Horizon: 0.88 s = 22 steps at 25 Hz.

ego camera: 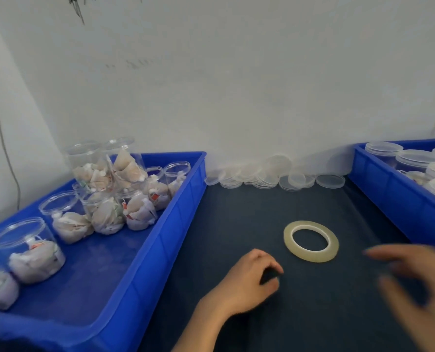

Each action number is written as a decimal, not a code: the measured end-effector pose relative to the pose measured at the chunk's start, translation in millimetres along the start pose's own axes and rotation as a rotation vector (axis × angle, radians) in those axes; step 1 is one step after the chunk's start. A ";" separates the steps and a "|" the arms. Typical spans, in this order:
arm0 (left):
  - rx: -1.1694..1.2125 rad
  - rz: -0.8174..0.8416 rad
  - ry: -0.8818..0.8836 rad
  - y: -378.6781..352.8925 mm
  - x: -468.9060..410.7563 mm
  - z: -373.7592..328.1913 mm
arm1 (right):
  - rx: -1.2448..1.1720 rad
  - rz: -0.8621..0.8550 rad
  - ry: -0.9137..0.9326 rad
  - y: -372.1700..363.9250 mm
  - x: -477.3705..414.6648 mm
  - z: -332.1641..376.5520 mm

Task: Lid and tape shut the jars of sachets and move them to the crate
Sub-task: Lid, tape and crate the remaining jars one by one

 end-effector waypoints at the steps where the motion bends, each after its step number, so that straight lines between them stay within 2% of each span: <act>1: -0.109 0.039 -0.021 7.6 10.1 -2.8 | -0.050 0.096 0.037 -26.4 12.6 17.2; 4: -0.460 0.107 -0.043 33.4 48.6 -11.4 | -0.117 0.590 0.235 -90.8 34.5 79.4; 6: -0.771 0.111 -0.127 65.2 75.2 -22.4 | -0.210 0.737 0.254 -119.2 36.7 102.5; 10: -0.932 -0.112 -0.137 151.8 97.6 -10.2 | -0.311 0.626 0.378 -153.2 -0.7 156.3; 13: -1.104 -0.378 0.123 231.9 69.2 34.0 | -0.329 0.492 0.379 -186.8 -43.6 211.0; 15: -1.100 -0.451 0.361 268.8 52.2 73.6 | -0.276 0.520 0.347 -211.5 -66.4 243.8; 17: -1.058 -0.444 0.497 282.8 41.8 105.8 | -0.210 0.574 0.316 -236.2 -73.4 265.2; 22: -1.035 -0.584 0.464 280.8 30.4 124.3 | -0.116 0.674 0.261 -272.3 -43.2 264.4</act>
Point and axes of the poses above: each hand's wrist, its own x-axis away from the middle knuckle, its own y-axis out of the back of the hand, z = x × y, the point moved 2 cm from there along -x, towards the middle knuckle, and after that the axes turned 13 degrees about -y, right-handed, at the moved point
